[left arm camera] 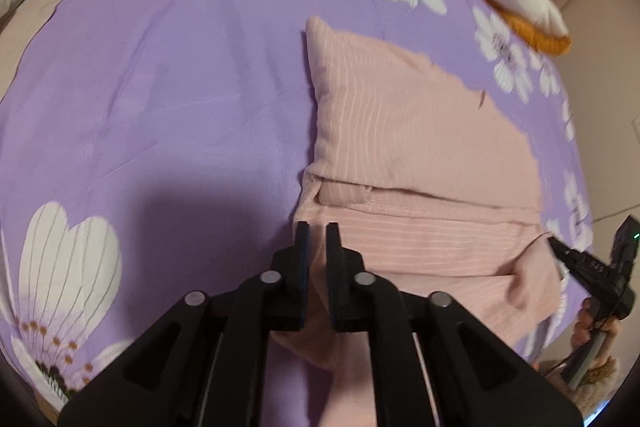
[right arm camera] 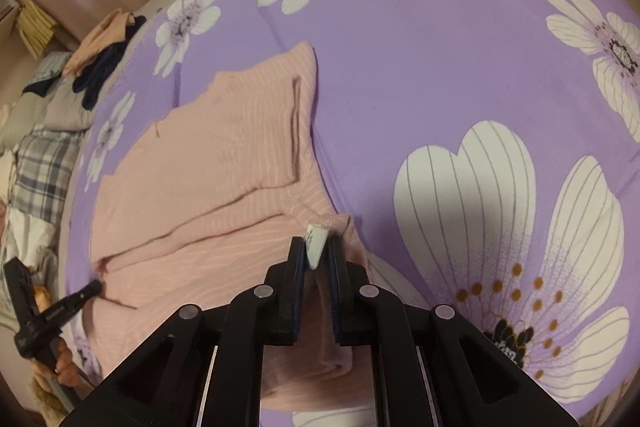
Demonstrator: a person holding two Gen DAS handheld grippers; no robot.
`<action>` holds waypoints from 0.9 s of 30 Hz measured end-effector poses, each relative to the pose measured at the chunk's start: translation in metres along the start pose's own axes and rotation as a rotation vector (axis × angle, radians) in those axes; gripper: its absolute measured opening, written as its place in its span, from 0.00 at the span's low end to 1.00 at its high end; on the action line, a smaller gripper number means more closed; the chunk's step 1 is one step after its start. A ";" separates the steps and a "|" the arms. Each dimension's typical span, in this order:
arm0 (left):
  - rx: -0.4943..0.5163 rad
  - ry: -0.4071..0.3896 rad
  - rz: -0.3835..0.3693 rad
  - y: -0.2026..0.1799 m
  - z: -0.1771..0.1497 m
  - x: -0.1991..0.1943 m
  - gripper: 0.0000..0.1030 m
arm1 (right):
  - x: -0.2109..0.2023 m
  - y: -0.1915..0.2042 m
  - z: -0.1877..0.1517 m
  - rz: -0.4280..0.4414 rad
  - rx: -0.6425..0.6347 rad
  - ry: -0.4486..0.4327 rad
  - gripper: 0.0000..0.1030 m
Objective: Fold small clothes
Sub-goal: 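Lift the hem with both grippers and fold it up over the body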
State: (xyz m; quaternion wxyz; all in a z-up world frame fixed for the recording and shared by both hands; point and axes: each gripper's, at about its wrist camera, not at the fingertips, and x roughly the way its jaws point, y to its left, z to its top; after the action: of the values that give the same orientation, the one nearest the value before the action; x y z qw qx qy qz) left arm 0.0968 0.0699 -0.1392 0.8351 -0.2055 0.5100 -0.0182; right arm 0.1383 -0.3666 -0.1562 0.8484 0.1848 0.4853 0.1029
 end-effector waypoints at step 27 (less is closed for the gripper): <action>0.027 0.071 -0.176 -0.018 -0.081 -0.029 0.04 | -0.035 0.002 -0.037 0.174 -0.022 -0.016 0.06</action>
State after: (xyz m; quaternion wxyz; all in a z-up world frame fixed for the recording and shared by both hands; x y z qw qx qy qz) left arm 0.0168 0.0342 -0.1397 0.8143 -0.2377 0.5188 -0.1057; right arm 0.0887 -0.3692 -0.1444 0.8421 0.2177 0.4593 0.1802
